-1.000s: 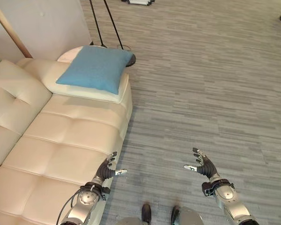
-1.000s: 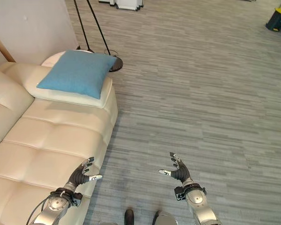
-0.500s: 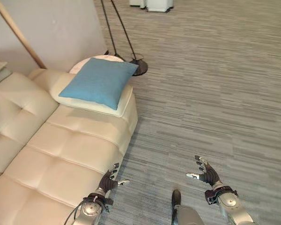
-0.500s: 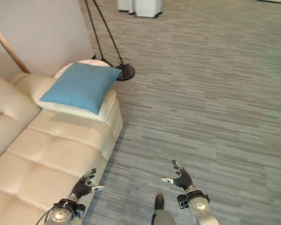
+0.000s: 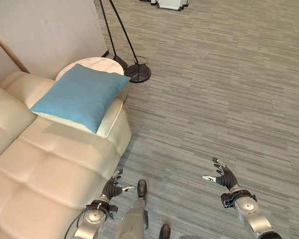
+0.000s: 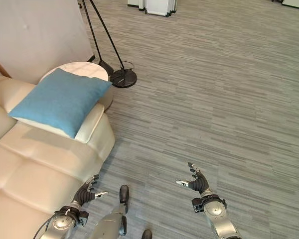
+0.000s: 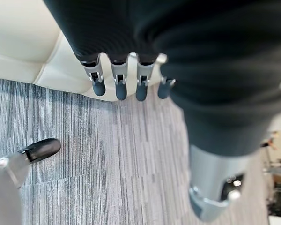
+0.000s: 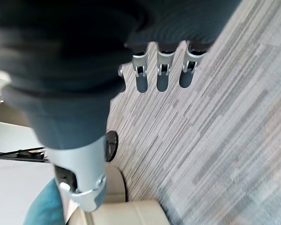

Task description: Pick up all the scattered cushions and arrange them neatly on the sofa.

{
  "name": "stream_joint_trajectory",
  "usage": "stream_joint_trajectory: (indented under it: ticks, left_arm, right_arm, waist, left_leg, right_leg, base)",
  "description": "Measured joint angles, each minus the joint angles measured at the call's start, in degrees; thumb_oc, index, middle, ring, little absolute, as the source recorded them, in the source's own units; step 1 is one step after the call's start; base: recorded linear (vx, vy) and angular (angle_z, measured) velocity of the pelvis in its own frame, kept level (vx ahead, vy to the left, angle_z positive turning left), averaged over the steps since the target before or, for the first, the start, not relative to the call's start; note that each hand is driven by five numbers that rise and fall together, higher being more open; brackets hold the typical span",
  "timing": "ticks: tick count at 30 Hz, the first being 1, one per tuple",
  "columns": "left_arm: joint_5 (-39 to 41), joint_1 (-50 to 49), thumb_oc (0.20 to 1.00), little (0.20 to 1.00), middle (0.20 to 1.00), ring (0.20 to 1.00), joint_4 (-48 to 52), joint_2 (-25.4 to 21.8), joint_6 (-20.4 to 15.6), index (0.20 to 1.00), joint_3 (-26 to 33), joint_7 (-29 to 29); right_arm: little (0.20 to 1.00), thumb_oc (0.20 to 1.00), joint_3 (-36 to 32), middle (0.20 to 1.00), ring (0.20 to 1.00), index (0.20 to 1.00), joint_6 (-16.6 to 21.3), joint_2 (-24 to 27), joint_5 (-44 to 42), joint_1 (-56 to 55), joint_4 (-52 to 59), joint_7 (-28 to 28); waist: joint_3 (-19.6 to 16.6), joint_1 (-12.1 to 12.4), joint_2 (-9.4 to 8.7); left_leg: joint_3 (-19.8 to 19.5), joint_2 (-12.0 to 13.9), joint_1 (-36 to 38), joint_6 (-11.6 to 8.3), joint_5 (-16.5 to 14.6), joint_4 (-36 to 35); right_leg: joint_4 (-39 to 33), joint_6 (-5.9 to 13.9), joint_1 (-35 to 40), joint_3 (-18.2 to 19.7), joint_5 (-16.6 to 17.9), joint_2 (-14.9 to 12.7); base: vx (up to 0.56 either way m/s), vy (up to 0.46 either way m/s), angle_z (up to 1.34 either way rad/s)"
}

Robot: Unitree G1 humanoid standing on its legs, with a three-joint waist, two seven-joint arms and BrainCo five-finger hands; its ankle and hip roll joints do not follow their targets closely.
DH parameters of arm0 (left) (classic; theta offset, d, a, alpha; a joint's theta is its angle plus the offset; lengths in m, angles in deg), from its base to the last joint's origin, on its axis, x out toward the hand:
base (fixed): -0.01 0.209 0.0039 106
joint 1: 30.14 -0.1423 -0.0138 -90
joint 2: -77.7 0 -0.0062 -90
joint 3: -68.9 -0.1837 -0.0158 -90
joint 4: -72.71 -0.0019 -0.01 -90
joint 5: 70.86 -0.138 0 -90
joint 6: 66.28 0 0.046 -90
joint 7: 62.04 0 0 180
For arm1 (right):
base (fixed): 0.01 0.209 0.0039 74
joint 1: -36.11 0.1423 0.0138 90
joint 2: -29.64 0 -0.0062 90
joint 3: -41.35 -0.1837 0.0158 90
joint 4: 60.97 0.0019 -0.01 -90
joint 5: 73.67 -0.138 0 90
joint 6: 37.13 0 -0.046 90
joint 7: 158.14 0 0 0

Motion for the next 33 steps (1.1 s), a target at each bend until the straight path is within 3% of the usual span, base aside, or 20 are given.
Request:
stream_joint_trajectory:
  ticks: [1, 2, 5, 6, 7, 10, 11, 12, 14, 15, 18, 20, 21, 23, 25, 26, 27, 29, 31, 33]
  left_arm:
    - [0.00, -0.56, 1.000, 1.000, 1.000, 1.000, 0.01, 0.77, 0.02, 1.000, 0.66, 0.00]
    - [0.00, -0.76, 1.000, 1.000, 1.000, 1.000, -0.05, 1.13, 0.00, 1.000, 0.85, -0.01]
    - [0.01, -1.70, 1.000, 1.000, 1.000, 1.000, 0.20, 0.60, -0.12, 1.000, 1.16, 0.01]
    - [0.00, -1.66, 1.000, 1.000, 1.000, 1.000, 0.41, -0.10, -0.10, 1.000, 1.18, 0.05]
    - [0.00, -1.36, 1.000, 1.000, 1.000, 1.000, 0.43, -0.89, -0.05, 1.000, 1.34, 0.04]
    - [-0.02, 1.52, 1.000, 1.000, 1.000, 1.000, 0.48, -1.57, -0.14, 1.000, 1.19, 0.05]
    - [-0.02, 2.02, 1.000, 1.000, 1.000, 1.000, 0.54, -1.56, -0.15, 1.000, 1.34, 0.02]
    - [-0.02, 2.12, 1.000, 1.000, 1.000, 1.000, 0.49, -1.63, -0.06, 1.000, 1.57, -0.05]
    - [-0.04, 1.44, 1.000, 1.000, 1.000, 1.000, 0.55, -1.92, -0.24, 1.000, 1.30, 0.07]
    - [-0.01, 0.28, 1.000, 1.000, 1.000, 1.000, 0.57, -1.84, -0.40, 1.000, 1.39, 0.01]
    - [0.02, -1.42, 1.000, 1.000, 1.000, 1.000, 0.25, -1.41, -0.24, 1.000, 1.25, 0.08]
    - [0.02, -1.73, 1.000, 1.000, 1.000, 1.000, -0.91, -0.24, -0.24, 1.000, 1.28, 0.08]
    - [0.01, -1.71, 1.000, 1.000, 1.000, 1.000, -1.26, 0.16, -0.23, 1.000, 1.23, 0.20]
    - [0.01, -2.88, 1.000, 1.000, 1.000, 1.000, -1.17, -0.43, -0.41, 1.000, 1.39, 0.40]
    - [0.00, -2.79, 1.000, 1.000, 1.000, 1.000, -1.70, 0.00, -0.40, 1.000, 1.20, 0.43]
    - [-0.01, -2.36, 1.000, 1.000, 1.000, 1.000, -1.58, 0.39, -0.53, 1.000, 1.07, 0.54]
    - [0.00, -1.32, 1.000, 1.000, 1.000, 1.000, -1.37, 0.38, -0.59, 1.000, 0.90, 0.63]
    - [0.02, -1.51, 1.000, 1.000, 1.000, 1.000, -1.39, 0.30, -0.59, 1.000, 1.30, 0.62]
    - [0.05, -0.72, 1.000, 1.000, 1.000, 1.000, -1.76, 0.11, -0.99, 1.000, 1.43, 0.39]
    - [0.25, -0.59, 1.000, 1.000, 1.000, 1.000, -1.91, 0.14, -0.96, 1.000, 1.51, 0.00]
  right_arm:
    - [1.000, 1.000, -0.90, 1.000, 1.000, 1.000, -0.02, 0.02, 0.00, -0.60, 0.04, 0.01]
    - [1.000, 1.000, -1.40, 1.000, 1.000, 1.000, -0.29, 0.44, 0.00, -2.42, 0.01, 0.07]
    - [1.000, 1.000, -1.27, 1.000, 1.000, 1.000, -0.67, -0.13, 0.06, -4.43, 0.62, 0.54]
    - [1.000, 1.000, -1.38, 1.000, 1.000, 1.000, -0.80, -0.71, 0.05, -5.59, 1.51, 0.62]
    - [1.000, 1.000, -1.33, 1.000, 1.000, 1.000, -0.79, -1.04, 0.08, -6.41, 2.90, 0.96]
    - [1.000, 1.000, -1.33, 1.000, 1.000, 1.000, -0.88, -1.20, 0.08, -5.75, 2.81, 1.45]
    - [1.000, 1.000, -1.35, 1.000, 1.000, 1.000, -0.94, -1.24, 0.08, -5.17, 3.02, 1.68]
    - [1.000, 1.000, -1.45, 1.000, 1.000, 1.000, -0.85, -1.52, 0.08, -4.93, 3.22, 1.77]
    - [1.000, 1.000, -1.25, 1.000, 1.000, 1.000, -0.65, -1.59, 0.08, -5.16, 3.77, 1.95]
    - [1.000, 1.000, -1.28, 1.000, 1.000, 1.000, -0.17, -1.51, 0.11, -4.90, 2.96, 1.84]
    - [1.000, 1.000, -1.21, 1.000, 1.000, 1.000, -0.16, -1.50, 0.15, -4.38, 2.15, 1.83]
    - [1.000, 1.000, -1.24, 1.000, 1.000, 1.000, -0.19, -1.38, 0.14, -4.45, 1.79, 1.76]
    - [1.000, 1.000, -1.26, 1.000, 1.000, 1.000, -0.34, -1.50, 0.13, -4.61, 1.77, 1.72]
    - [1.000, 1.000, -1.26, 1.000, 1.000, 1.000, -0.31, -1.69, 0.15, -4.44, 1.52, 1.70]
    - [1.000, 1.000, -1.58, 1.000, 1.000, 1.000, -0.17, -1.63, 0.14, -4.43, -0.16, 1.32]
    - [1.000, 1.000, -1.53, 1.000, 1.000, 1.000, -0.31, -1.41, 0.15, -4.47, -0.60, 1.26]
    - [1.000, 1.000, -1.74, 1.000, 1.000, 1.000, -0.28, -1.08, 0.14, -4.54, -0.69, 1.44]
    - [1.000, 1.000, -2.11, 1.000, 1.000, 1.000, -0.09, -1.10, 0.04, -3.81, -1.65, 1.39]
    - [1.000, 1.000, -2.59, 1.000, 1.000, 1.000, -0.09, -0.78, -0.49, -2.87, -2.23, 1.36]
    - [1.000, 1.000, -3.39, 1.000, 1.000, 1.000, 0.11, -0.89, -0.85, -2.48, -1.95, 1.25]
  waist:
    - [-0.25, -0.19, 0.91]
    - [-1.10, -0.09, 2.16]
    - [-2.40, -0.15, 1.82]
    - [-3.07, -0.31, 0.64]
    - [-4.13, -0.65, -0.92]
    - [-4.00, -1.05, -0.87]
    - [-3.67, -0.71, -0.35]
    - [-3.11, -0.93, 0.50]
    - [-2.83, -0.91, 1.00]
    - [-2.88, -0.86, 1.58]
    - [-1.93, -1.18, 1.78]
    - [-0.97, -1.93, 2.40]
    - [-0.53, -2.75, 1.82]
    - [-0.03, -2.32, -0.15]
    - [-0.47, -2.93, -1.14]
    - [0.17, -3.04, -0.03]
    - [0.65, -2.98, 1.46]
    - [0.79, -2.55, 2.32]
    - [0.99, -1.79, 1.36]
    - [1.19, -1.94, 0.07]
  left_leg:
    - [1.05, -0.11, 1.34, 1.85, 0.72, -0.04]
    - [1.76, -0.90, 3.72, 3.91, 1.64, 1.25]
    - [1.83, -1.33, 7.49, 6.57, 2.89, 1.90]
    - [1.43, -2.72, 9.06, 7.50, 2.84, 0.89]
    - [0.24, -5.95, 11.02, 9.84, 0.98, -0.31]
    - [-1.79, -8.00, 12.30, 10.19, 0.71, -0.33]
    - [-4.30, -8.23, 13.62, 11.74, -1.15, -0.53]
    - [-5.52, -7.50, 15.47, 10.04, -0.92, -1.25]
    - [-6.64, -7.19, 17.90, 10.24, -1.08, -1.81]
    - [-8.90, -6.65, 19.27, 10.01, -3.07, -1.95]
    - [-12.53, -6.44, 19.90, 9.98, -4.60, -2.02]
    - [-16.40, -5.82, 21.04, 9.40, -5.37, -2.01]
    - [-17.21, -5.75, 21.98, 7.58, -4.91, -1.92]
    - [-20.56, -7.59, 24.01, 6.75, -6.48, -1.67]
    - [-27.00, -8.50, 23.60, 5.61, -9.04, 1.25]
    - [-28.91, -8.04, 23.22, 5.77, -9.23, 2.46]
    - [-29.22, -6.90, 22.78, 4.36, -9.04, 3.62]
    - [-28.73, -5.58, 22.59, 2.54, -9.75, 4.45]
    - [-21.39, -5.20, 19.15, 0.13, -9.09, 10.53]
    - [-9.74, -3.21, 15.16, -2.12, -9.26, 15.14]
  right_leg:
    - [1.60, 0.47, 0.69, -0.02, -0.47, 0.00]
    - [6.72, 3.96, 1.25, 0.33, -3.03, -0.37]
    - [21.50, 5.50, -2.35, 0.03, -4.95, -2.95]
    - [30.29, 5.37, -5.36, -0.62, -6.03, -5.69]
    - [40.13, 6.53, -9.96, -0.76, -7.38, -11.64]
    - [43.63, 7.33, -15.09, 2.55, -7.43, -15.42]
    - [43.42, 7.25, -16.93, 3.81, -7.52, -15.09]
    - [43.40, 6.90, -17.94, 5.06, -8.01, -13.88]
    - [40.64, 7.48, -18.96, 6.24, -8.20, -12.46]
    - [33.55, 7.51, -22.56, 5.42, -7.92, -11.71]
    - [23.29, 7.31, -27.53, 5.43, -3.96, -10.23]
    - [14.91, 7.63, -28.38, 8.49, -0.33, -7.52]
    - [10.04, 8.03, -28.14, 9.73, 3.15, -6.80]
    - [7.93, 8.01, -28.43, 9.73, 6.34, -7.77]
    - [6.73, 8.51, -25.97, 11.80, 8.34, -7.79]
    - [6.79, 8.57, -24.77, 11.75, 8.41, -7.19]
    - [6.86, 6.57, -22.90, 11.55, 9.62, -6.05]
    - [7.44, 2.61, -21.76, 9.74, 10.64, -5.36]
    - [7.41, 0.71, -20.07, 6.34, 9.72, -5.73]
    - [4.59, -1.30, -17.99, 4.01, 9.72, -6.54]
  base:
    - [0.59, 0.419, -0.18]
    - [0.42, 0.316, -0.04]
    - [0.31, 0.260, 0.03]
    - [0.27, 0.228, 0.33]
    - [0.27, 0.227, 0.43]
    - [0.30, 0.148, 0.58]
    - [0.27, 0.085, 0.60]
    - [0.27, 0.056, 0.56]
    - [0.31, 0.047, 0.63]
    - [0.26, -0.003, 0.53]
    - [0.28, -0.032, 0.53]
    - [0.17, -0.029, 0.88]
    - [0.17, -0.043, 1.08]
    - [0.24, -0.094, 1.17]
    - [0.20, -0.148, 1.53]
    - [0.27, -0.240, 2.33]
    - [0.26, -0.231, 2.15]
    - [0.21, -0.203, 1.85]
    - [0.13, -0.141, 1.59]
    - [0.15, -0.061, 1.00]
